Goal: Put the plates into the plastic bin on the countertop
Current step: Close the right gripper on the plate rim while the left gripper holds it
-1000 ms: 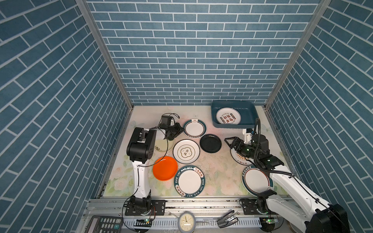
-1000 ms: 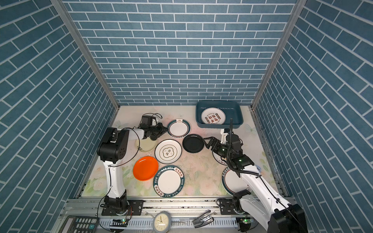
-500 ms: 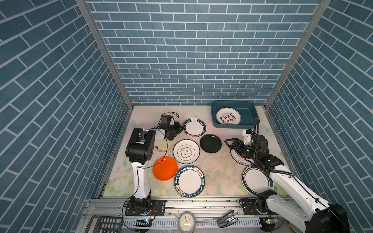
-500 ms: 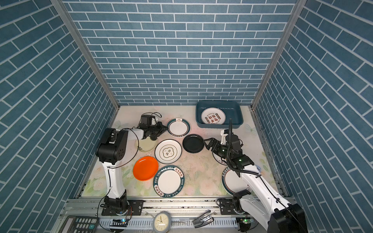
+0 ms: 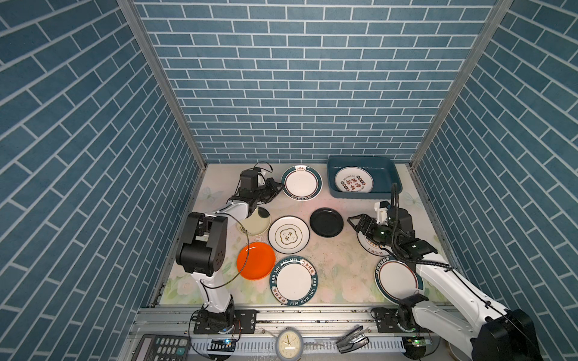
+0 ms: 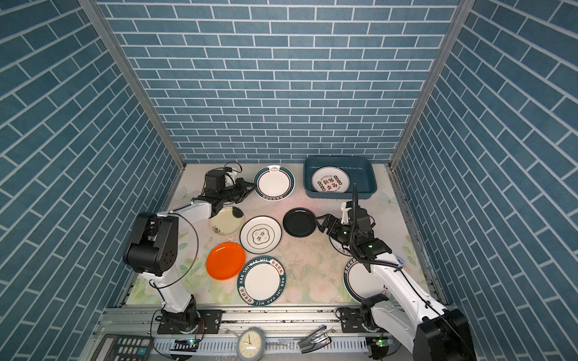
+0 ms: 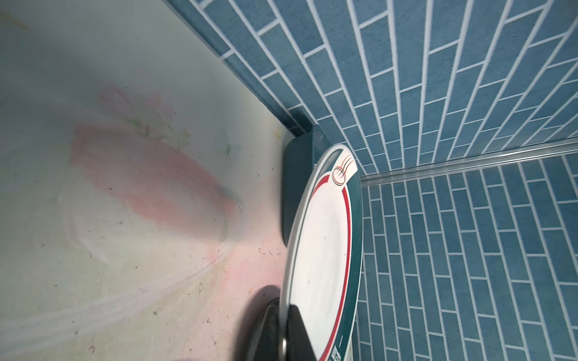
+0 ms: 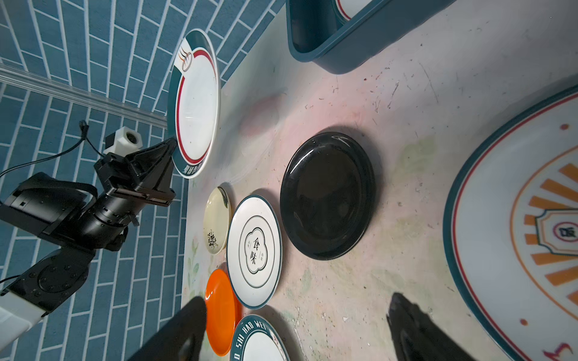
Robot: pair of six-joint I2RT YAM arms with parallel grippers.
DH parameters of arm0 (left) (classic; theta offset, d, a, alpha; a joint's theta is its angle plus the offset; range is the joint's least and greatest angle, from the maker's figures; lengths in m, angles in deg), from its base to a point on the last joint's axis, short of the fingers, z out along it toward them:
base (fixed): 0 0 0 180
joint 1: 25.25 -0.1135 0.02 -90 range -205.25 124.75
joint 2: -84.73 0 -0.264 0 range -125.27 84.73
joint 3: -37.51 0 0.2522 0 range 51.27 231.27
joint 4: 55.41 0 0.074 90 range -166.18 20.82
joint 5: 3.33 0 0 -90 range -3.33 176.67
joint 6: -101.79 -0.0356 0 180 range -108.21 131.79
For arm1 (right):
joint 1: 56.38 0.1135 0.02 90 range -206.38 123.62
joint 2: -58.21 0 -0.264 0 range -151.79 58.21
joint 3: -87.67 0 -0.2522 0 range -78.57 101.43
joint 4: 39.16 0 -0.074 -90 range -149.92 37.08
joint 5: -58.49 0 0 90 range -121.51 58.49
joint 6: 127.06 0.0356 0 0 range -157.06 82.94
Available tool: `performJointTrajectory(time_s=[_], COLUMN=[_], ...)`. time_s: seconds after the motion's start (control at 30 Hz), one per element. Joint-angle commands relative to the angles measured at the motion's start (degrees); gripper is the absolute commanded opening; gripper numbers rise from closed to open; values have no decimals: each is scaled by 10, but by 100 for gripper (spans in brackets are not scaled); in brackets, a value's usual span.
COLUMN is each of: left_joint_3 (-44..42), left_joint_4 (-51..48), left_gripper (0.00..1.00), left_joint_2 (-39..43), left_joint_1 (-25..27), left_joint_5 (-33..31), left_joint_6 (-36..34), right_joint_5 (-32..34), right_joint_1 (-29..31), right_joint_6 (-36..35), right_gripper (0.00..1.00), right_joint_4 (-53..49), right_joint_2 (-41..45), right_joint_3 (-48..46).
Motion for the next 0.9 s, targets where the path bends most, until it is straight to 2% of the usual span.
performJointTrajectory(time_s=[0.0,0.1,0.23,0.4,0.57,0.7,0.87], left_joint_3=[-29,-54,-60,-66,-68,-67,-68], left_joint_4=[48,45,-12,-23,-40,-67,-84], left_gripper=[0,0,0,0,0,0,0], left_joint_2=[33,66,101,128,161,177,184], left_joint_1=[6,24,55,96,134,145,145], left_joint_5=[2,-27,-58,-56,-65,-74,-83], left_joint_6=[23,10,-27,-27,-30,-40,-50], right_joint_5=[-1,-9,-27,-47,-61,-67,-57], right_joint_1=[1,1,1,2,2,2,2], right_joint_6=[-9,-3,12,29,37,50,51], right_gripper=[91,91,90,89,84,77,76], right_joint_4=[23,44,88,141,171,204,212], right_joint_2=[-10,-20,-43,-71,-95,-93,-78], right_joint_3=[15,15,15,10,12,7,0])
